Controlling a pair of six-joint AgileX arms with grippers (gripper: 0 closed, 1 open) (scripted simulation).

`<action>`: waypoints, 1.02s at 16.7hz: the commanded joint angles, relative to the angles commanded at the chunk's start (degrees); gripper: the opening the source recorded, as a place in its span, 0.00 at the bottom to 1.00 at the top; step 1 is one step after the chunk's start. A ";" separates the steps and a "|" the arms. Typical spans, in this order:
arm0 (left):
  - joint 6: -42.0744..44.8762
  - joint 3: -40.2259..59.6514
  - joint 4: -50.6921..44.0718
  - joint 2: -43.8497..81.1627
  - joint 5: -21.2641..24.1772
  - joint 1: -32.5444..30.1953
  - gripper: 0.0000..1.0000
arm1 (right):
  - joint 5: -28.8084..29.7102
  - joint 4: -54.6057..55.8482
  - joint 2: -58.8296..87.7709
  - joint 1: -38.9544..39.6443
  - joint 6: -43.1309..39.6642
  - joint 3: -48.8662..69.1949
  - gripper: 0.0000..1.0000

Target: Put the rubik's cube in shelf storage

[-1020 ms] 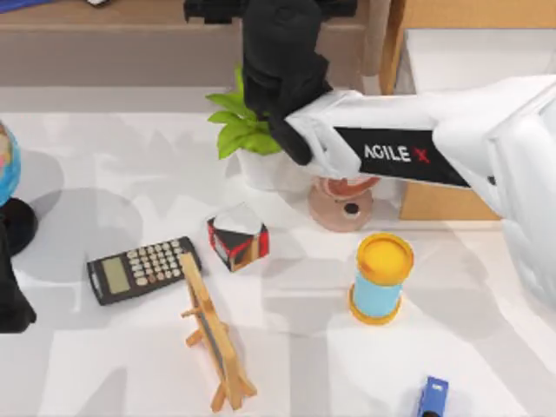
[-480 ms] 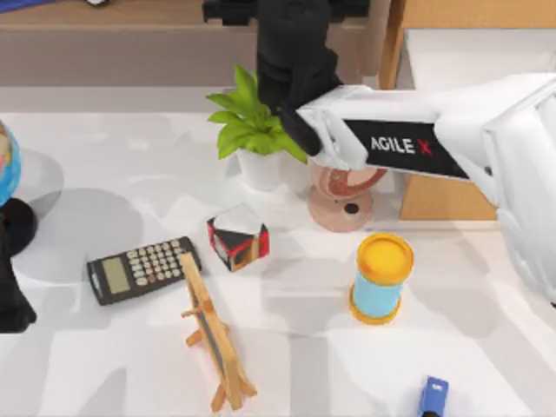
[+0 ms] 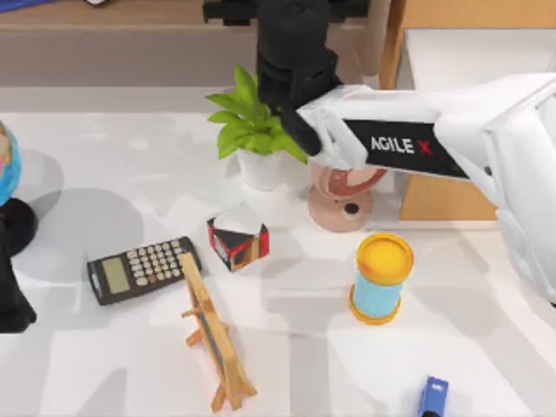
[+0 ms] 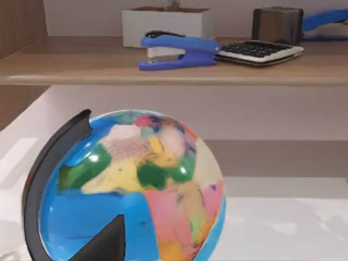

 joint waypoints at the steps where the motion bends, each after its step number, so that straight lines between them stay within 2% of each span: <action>1: 0.00 0.00 0.00 0.00 0.00 0.00 1.00 | 0.00 0.00 0.00 0.00 0.00 0.00 0.83; 3: 0.00 0.00 0.00 0.00 0.00 0.00 1.00 | 0.00 0.00 0.00 0.00 0.00 0.00 0.98; 4: 0.00 0.00 0.00 0.00 0.00 0.00 1.00 | 0.00 0.00 0.00 0.00 0.00 0.00 1.00; 13: 0.00 0.00 0.00 0.00 0.00 0.00 1.00 | 0.00 0.01 -0.02 0.20 0.00 -0.02 1.00; 17: 0.00 0.00 0.00 0.00 0.00 0.00 1.00 | -2.45 5.63 -2.47 1.23 -4.70 -5.65 1.00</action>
